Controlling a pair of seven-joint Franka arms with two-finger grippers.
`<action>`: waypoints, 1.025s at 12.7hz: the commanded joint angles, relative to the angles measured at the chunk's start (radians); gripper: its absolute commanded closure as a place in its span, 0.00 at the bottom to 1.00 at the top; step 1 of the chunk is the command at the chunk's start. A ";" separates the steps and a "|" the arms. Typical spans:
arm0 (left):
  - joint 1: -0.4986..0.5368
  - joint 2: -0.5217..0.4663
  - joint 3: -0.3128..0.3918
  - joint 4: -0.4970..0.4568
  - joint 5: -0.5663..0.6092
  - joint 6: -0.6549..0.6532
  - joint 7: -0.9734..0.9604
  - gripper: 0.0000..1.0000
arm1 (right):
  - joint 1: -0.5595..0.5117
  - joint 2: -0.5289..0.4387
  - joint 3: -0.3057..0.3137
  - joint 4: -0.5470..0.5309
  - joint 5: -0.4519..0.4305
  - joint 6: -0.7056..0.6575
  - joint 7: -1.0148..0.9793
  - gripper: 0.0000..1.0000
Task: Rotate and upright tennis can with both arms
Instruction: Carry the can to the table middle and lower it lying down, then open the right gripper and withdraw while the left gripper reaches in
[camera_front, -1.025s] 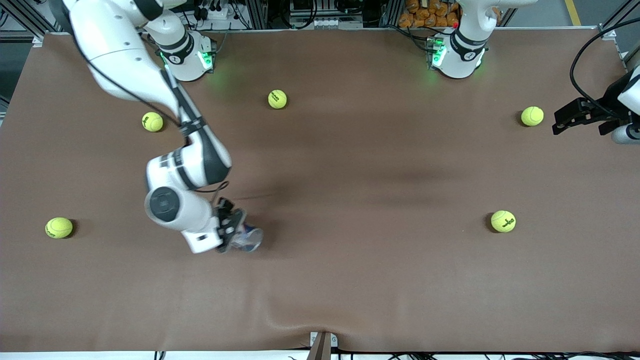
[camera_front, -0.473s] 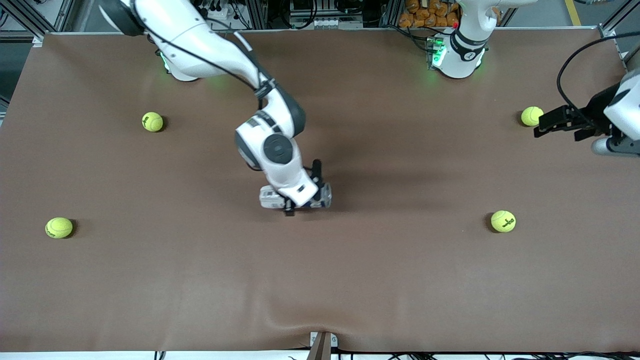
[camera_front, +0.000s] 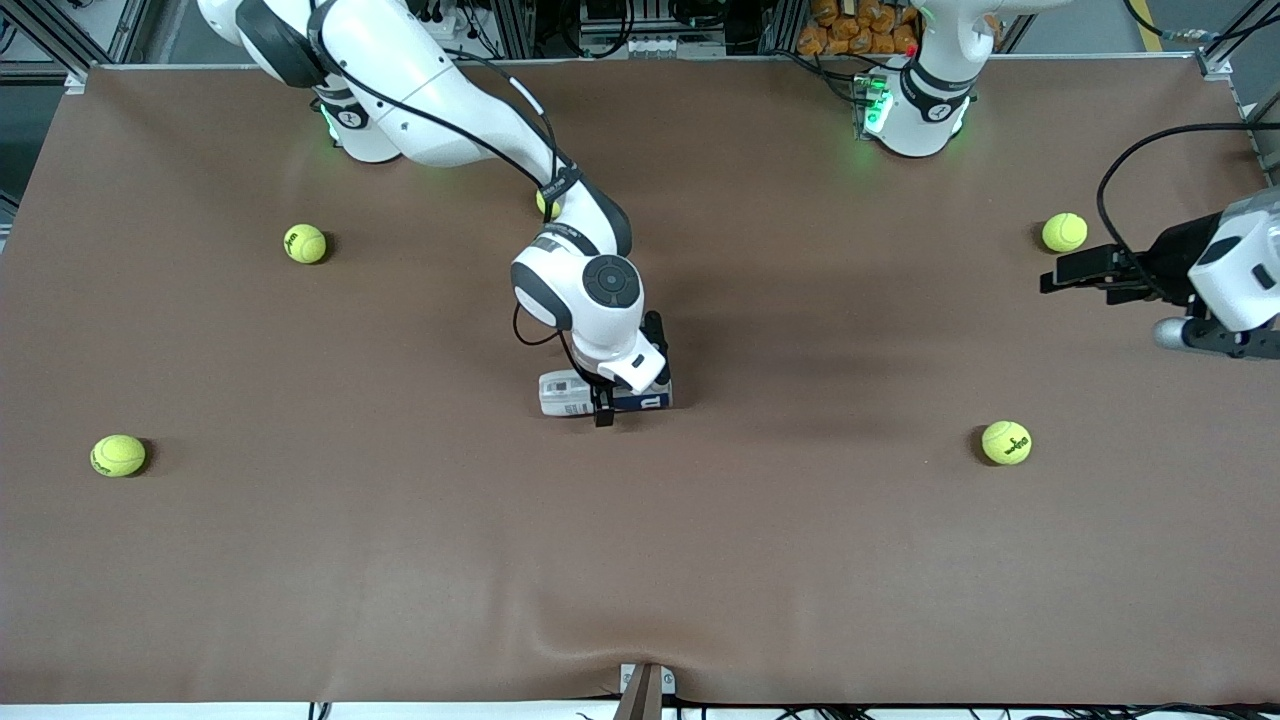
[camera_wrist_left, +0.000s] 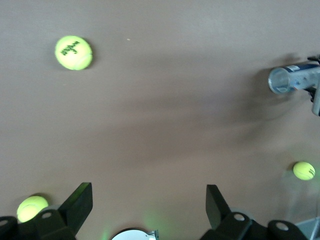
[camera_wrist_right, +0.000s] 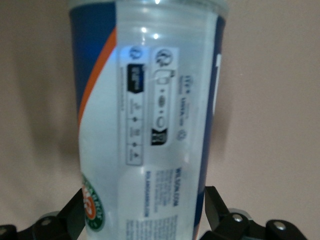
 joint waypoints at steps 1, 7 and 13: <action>0.002 0.050 -0.006 0.015 -0.060 -0.040 0.024 0.00 | -0.003 -0.034 0.003 0.010 -0.020 -0.007 0.020 0.00; -0.001 0.180 -0.008 0.016 -0.265 -0.058 0.086 0.00 | -0.006 -0.216 0.007 0.005 0.152 -0.238 0.075 0.00; 0.010 0.306 -0.008 -0.047 -0.596 -0.054 0.169 0.00 | -0.176 -0.310 0.000 -0.001 0.172 -0.370 0.349 0.00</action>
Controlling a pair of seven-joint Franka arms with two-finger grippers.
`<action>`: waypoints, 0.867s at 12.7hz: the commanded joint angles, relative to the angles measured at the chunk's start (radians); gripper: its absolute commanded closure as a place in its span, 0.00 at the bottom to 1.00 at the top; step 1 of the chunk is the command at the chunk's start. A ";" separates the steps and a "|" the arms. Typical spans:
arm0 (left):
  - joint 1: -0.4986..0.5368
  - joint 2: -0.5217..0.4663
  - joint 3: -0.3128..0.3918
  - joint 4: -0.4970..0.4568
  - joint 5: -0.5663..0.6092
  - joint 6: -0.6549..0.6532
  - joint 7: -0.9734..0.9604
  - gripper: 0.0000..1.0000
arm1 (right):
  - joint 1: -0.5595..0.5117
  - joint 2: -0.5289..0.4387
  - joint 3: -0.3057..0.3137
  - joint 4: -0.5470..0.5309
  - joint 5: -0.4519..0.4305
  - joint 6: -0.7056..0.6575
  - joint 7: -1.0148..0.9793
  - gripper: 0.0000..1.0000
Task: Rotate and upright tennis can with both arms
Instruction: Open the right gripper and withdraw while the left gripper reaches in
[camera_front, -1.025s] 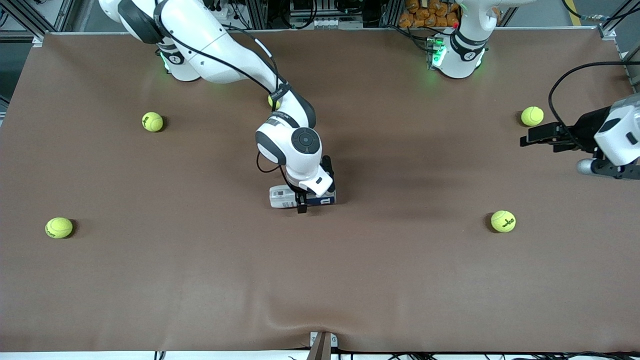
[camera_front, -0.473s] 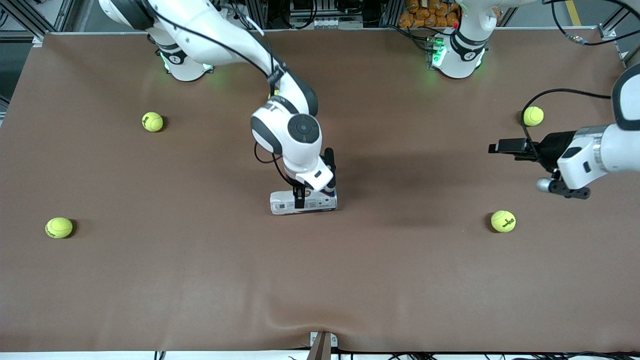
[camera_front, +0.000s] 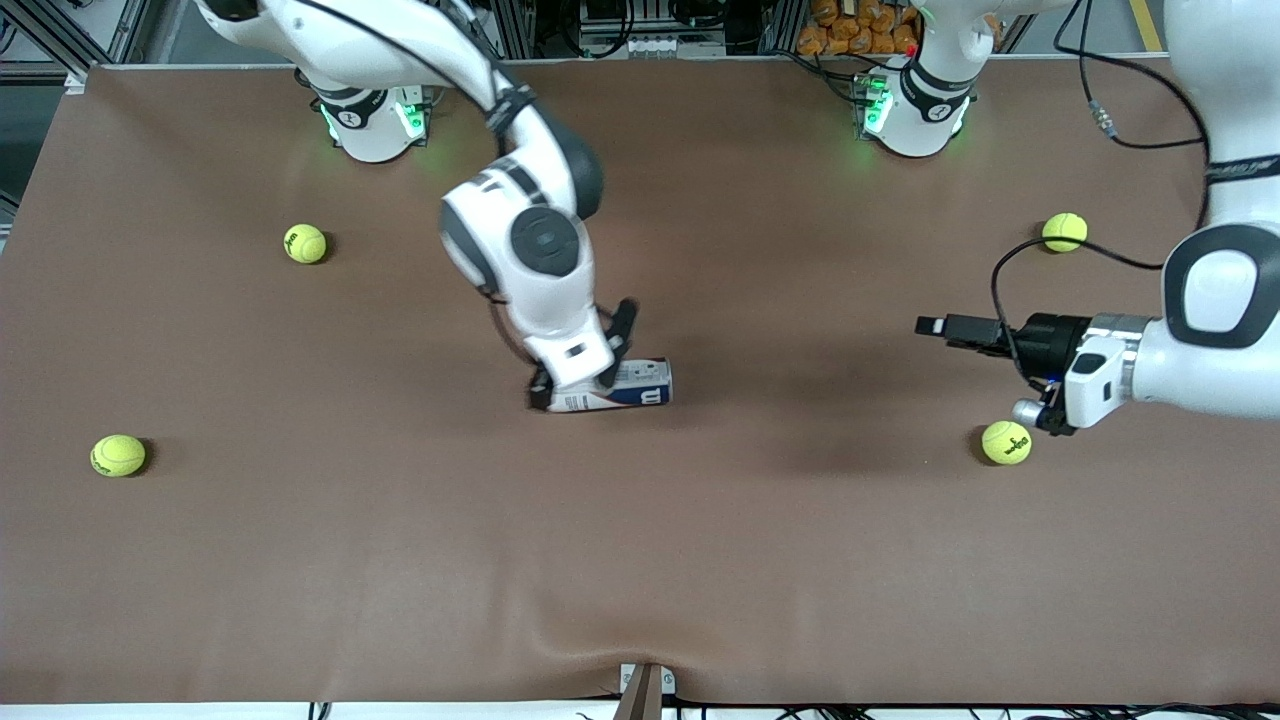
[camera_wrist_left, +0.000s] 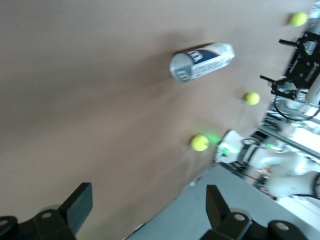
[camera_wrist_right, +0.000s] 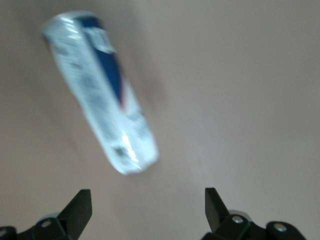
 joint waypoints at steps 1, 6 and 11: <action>0.002 0.036 -0.003 -0.053 -0.131 -0.013 0.090 0.00 | -0.093 -0.066 0.013 -0.034 0.018 -0.070 0.166 0.00; -0.023 0.100 -0.016 -0.200 -0.278 0.100 0.312 0.00 | -0.234 -0.144 0.012 -0.035 0.016 -0.186 0.446 0.00; -0.031 0.102 -0.133 -0.311 -0.433 0.316 0.359 0.00 | -0.436 -0.236 0.009 -0.069 0.018 -0.221 0.495 0.00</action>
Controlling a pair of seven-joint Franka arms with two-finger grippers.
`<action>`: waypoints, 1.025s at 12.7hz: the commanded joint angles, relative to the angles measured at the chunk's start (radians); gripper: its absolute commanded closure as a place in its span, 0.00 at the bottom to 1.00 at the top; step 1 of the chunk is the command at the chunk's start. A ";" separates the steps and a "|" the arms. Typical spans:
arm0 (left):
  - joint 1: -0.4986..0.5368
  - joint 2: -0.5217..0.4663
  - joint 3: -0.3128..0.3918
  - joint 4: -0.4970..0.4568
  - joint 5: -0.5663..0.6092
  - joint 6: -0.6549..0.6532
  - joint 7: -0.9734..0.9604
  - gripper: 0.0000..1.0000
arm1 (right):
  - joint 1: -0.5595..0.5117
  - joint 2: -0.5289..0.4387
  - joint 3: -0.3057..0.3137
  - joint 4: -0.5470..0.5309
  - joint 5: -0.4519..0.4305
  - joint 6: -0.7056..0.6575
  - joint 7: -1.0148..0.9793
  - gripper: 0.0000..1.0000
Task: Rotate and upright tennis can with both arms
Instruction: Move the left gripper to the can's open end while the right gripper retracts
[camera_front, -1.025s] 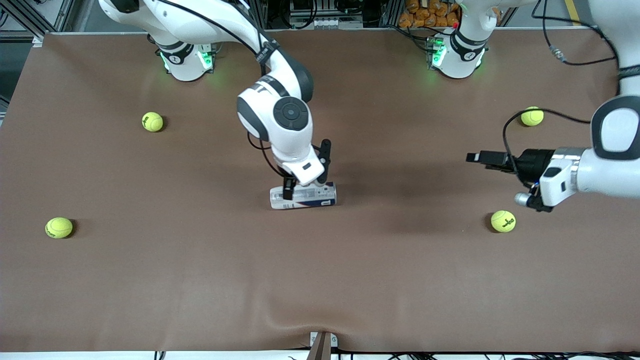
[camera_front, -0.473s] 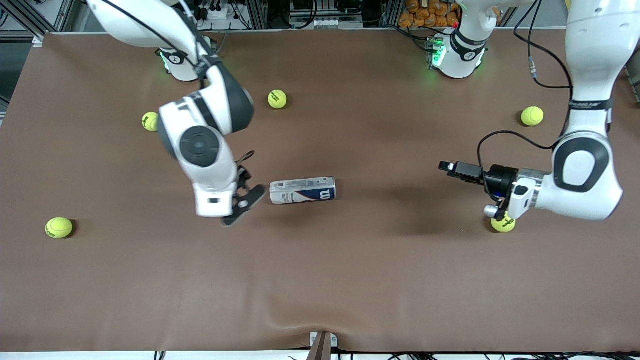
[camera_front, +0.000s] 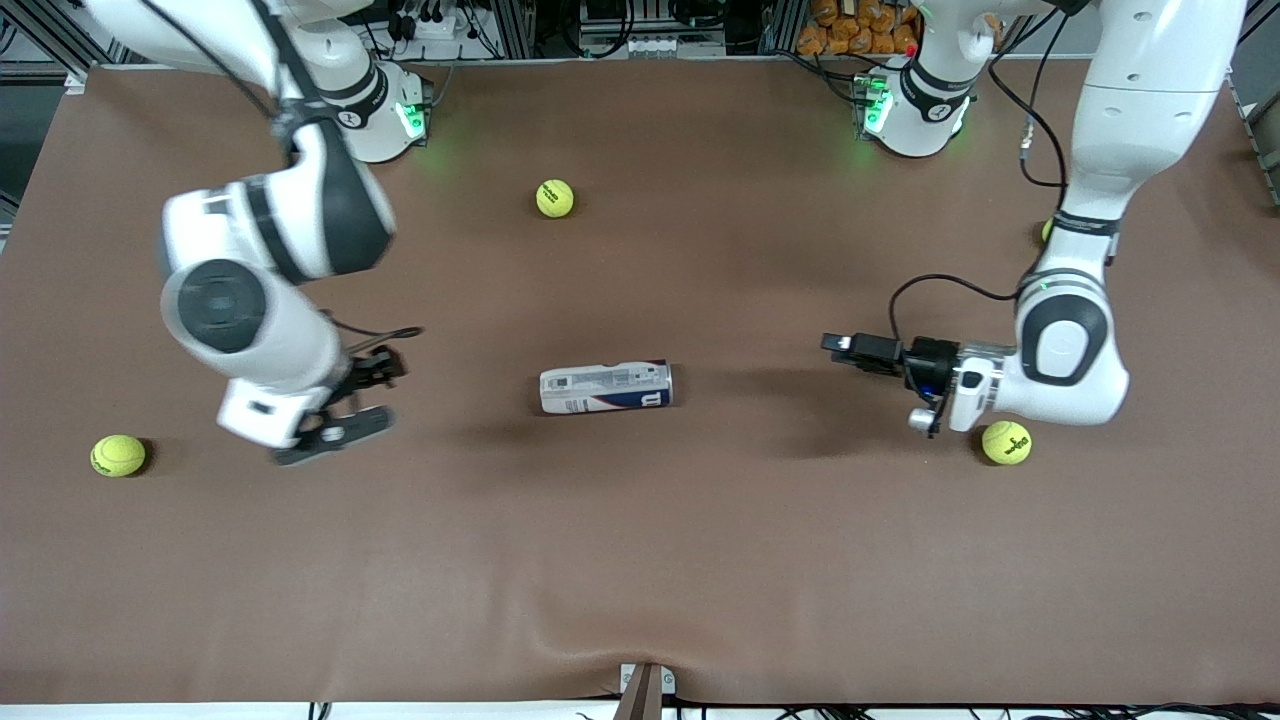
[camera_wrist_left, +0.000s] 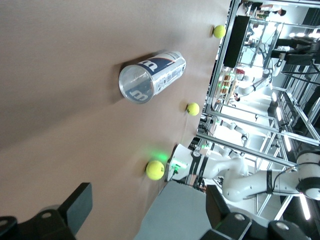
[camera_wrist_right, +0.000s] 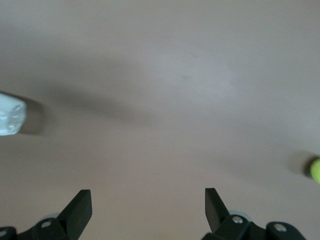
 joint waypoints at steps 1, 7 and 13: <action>-0.002 -0.018 -0.058 -0.071 -0.114 0.111 0.015 0.00 | -0.085 -0.113 0.005 -0.081 0.017 -0.007 0.023 0.00; -0.093 0.114 -0.092 -0.045 -0.438 0.231 0.216 0.00 | -0.073 -0.294 -0.193 -0.138 0.184 -0.133 0.007 0.00; -0.210 0.129 -0.092 -0.042 -0.566 0.386 0.221 0.00 | -0.117 -0.395 -0.196 -0.121 0.195 -0.229 -0.023 0.00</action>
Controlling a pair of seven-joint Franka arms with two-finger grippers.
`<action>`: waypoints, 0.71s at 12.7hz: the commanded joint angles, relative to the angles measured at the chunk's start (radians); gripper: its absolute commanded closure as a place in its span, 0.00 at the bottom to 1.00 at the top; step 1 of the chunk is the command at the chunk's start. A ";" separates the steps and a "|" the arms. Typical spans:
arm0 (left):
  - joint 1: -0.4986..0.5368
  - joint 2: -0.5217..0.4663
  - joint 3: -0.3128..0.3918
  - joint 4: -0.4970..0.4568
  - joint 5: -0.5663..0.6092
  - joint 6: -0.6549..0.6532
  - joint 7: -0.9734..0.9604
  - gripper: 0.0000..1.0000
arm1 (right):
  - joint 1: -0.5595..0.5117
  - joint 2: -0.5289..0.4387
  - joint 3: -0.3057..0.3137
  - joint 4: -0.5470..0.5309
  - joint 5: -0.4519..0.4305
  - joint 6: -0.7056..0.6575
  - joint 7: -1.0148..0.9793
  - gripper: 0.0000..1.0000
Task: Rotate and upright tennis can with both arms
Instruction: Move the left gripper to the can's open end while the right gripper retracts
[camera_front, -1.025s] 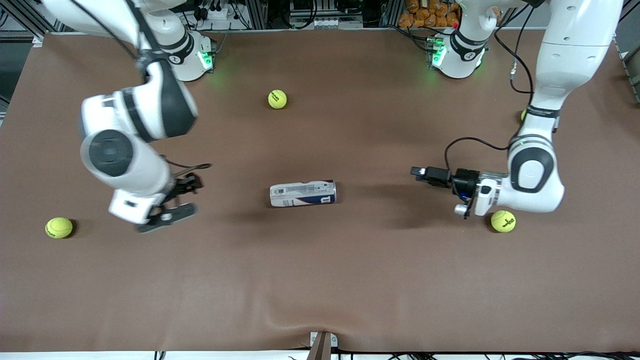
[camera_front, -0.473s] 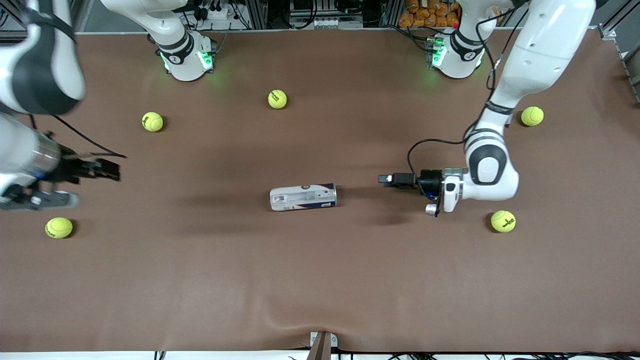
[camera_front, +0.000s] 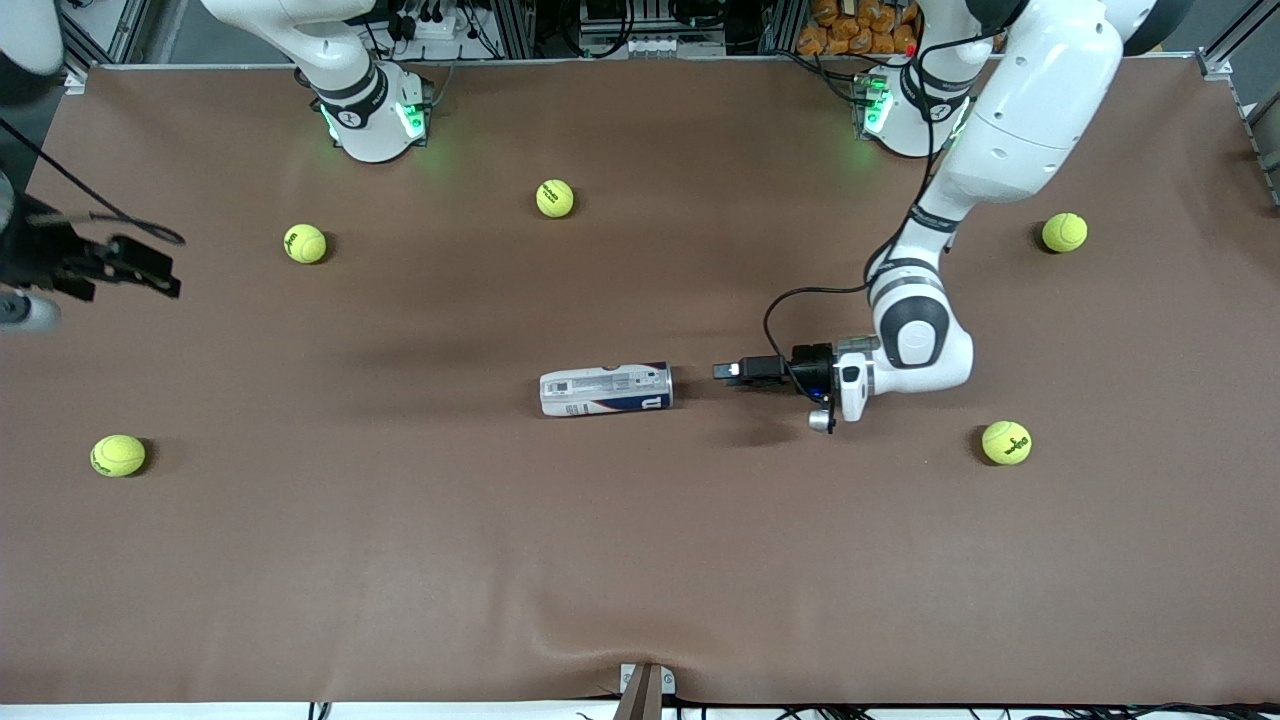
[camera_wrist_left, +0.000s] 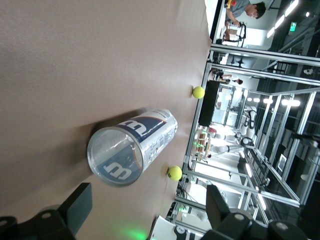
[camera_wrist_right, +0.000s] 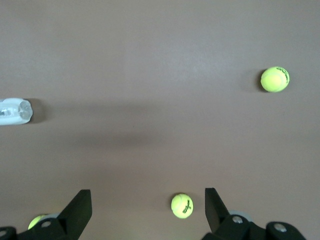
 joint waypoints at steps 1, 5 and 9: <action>-0.038 0.012 0.000 0.013 -0.076 0.042 0.010 0.00 | -0.037 -0.027 0.003 0.008 0.035 -0.040 -0.003 0.00; -0.055 0.053 0.000 0.069 -0.093 0.044 0.009 0.00 | -0.076 -0.028 0.032 0.045 0.052 -0.096 0.118 0.00; -0.105 0.102 0.000 0.135 -0.151 0.044 0.004 0.00 | -0.086 -0.028 0.054 0.059 0.049 -0.102 0.099 0.00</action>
